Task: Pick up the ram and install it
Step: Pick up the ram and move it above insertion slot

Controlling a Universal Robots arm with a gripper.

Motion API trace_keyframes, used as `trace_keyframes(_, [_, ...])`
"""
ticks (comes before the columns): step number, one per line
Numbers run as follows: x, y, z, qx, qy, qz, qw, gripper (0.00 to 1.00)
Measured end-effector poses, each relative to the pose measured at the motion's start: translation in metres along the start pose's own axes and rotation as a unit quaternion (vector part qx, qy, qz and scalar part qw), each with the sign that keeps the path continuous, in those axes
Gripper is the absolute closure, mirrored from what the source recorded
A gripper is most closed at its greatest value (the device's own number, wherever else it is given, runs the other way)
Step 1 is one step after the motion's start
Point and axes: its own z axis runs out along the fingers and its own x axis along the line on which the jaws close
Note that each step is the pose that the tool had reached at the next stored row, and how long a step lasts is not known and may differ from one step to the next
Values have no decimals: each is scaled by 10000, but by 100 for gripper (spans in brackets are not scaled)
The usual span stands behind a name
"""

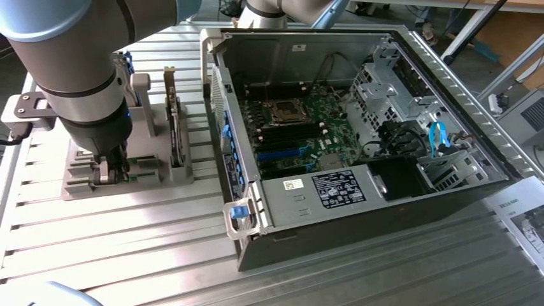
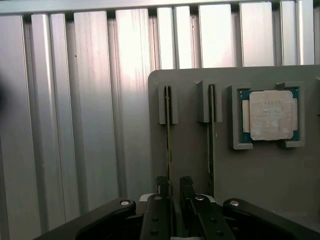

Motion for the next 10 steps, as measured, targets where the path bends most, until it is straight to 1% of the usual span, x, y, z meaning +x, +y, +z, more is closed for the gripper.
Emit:
trace_keyframes(4, [0, 0, 3, 0, 0, 0, 10000, 76])
trace_keyframes(10, [0, -1, 33, 1, 0, -6, 10000, 76])
